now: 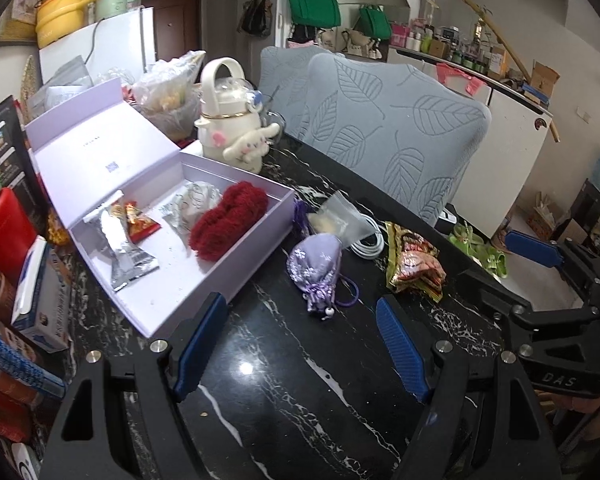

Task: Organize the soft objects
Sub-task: 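Grasp the red-brown snack bag with the right tool while the left tool grasps the lavender sachet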

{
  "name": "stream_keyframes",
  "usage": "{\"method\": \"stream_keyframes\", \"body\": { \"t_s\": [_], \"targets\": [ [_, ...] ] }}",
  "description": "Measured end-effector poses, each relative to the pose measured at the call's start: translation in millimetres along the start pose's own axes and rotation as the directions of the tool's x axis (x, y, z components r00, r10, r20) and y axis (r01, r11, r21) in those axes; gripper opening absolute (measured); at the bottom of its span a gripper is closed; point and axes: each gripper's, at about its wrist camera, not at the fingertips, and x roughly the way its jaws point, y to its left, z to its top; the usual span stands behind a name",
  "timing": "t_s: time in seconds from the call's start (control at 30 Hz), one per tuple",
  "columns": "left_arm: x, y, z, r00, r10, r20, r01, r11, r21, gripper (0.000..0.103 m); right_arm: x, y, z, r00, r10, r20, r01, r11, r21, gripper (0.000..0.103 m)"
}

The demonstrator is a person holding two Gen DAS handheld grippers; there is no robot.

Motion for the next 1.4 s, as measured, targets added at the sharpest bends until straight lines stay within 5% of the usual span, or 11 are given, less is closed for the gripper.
{"method": "stream_keyframes", "body": {
  "t_s": [0.67,1.4],
  "targets": [
    [72,0,4,0.991,-0.068,-0.119,0.066,0.998,-0.022,0.077,60,-29,-22,0.991,0.02,-0.13,-0.004,0.993,0.121,0.087],
    [127,4,23,0.98,-0.114,-0.161,0.104,0.992,-0.067,0.077,118,-59,-17,0.985,0.068,-0.159,-0.024,0.964,0.263,0.087]
  ]
}}
